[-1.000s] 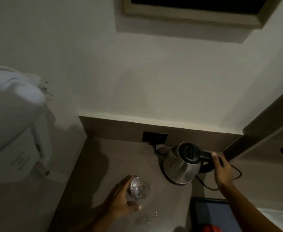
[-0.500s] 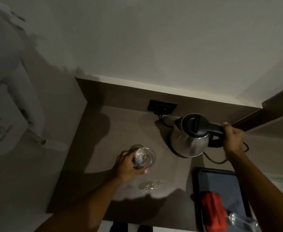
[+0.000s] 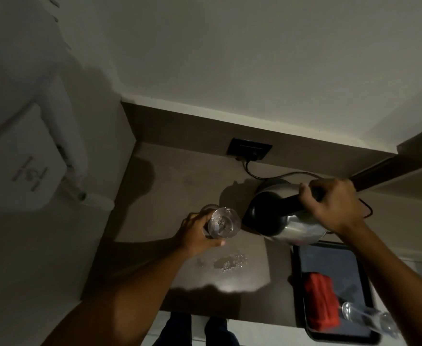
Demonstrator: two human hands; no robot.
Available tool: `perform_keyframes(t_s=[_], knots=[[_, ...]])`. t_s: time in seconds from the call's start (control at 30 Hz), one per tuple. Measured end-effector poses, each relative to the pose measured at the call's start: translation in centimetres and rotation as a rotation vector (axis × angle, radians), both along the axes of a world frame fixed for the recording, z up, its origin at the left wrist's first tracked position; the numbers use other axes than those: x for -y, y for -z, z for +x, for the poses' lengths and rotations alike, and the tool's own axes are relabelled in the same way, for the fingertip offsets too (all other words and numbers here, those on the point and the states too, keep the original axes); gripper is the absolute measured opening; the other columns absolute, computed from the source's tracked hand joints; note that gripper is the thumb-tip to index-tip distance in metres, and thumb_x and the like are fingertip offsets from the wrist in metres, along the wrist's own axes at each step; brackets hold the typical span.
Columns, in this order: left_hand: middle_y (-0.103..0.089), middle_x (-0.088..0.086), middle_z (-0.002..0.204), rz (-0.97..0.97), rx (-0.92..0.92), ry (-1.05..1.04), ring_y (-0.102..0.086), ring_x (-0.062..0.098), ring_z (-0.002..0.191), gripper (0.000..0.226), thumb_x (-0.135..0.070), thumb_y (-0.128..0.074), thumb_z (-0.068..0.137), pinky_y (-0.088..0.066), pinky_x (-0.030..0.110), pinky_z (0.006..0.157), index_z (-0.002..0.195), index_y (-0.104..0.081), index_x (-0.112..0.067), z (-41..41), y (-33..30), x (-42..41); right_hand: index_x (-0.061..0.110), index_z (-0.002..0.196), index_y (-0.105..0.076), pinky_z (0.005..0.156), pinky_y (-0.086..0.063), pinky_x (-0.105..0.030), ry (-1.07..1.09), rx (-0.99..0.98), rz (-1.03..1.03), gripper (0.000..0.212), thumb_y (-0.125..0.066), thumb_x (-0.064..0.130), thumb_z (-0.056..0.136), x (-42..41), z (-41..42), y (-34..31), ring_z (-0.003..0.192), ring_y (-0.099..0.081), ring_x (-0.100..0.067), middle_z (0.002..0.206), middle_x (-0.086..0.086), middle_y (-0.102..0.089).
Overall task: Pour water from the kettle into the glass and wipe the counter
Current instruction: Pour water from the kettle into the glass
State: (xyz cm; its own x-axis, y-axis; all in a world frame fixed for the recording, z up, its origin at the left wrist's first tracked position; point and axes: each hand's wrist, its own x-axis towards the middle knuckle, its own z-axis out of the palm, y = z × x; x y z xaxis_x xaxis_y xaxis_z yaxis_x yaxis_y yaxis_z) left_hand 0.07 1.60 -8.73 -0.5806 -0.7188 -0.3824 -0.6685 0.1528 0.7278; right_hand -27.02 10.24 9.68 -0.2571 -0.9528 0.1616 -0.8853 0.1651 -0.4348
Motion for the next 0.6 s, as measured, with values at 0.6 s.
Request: perform_keyframes(t_s=[0.6], knots=[[-0.060,0.002,0.136,0.026,-0.022,0.048,-0.061,0.026,0.121,0.095,-0.060,-0.088,0.056,-0.056,0.045,0.100,0.141,-0.048,-0.039,0.3,-0.1,0.4,0.019,0.045,-0.051,0.045,-0.020,-0.014,0.007,-0.402,0.066,0.058,-0.037,0.058,0.086,1.4,2.5,-1.9,0.030,-0.034,-0.015,0.035,0.004,-0.035]])
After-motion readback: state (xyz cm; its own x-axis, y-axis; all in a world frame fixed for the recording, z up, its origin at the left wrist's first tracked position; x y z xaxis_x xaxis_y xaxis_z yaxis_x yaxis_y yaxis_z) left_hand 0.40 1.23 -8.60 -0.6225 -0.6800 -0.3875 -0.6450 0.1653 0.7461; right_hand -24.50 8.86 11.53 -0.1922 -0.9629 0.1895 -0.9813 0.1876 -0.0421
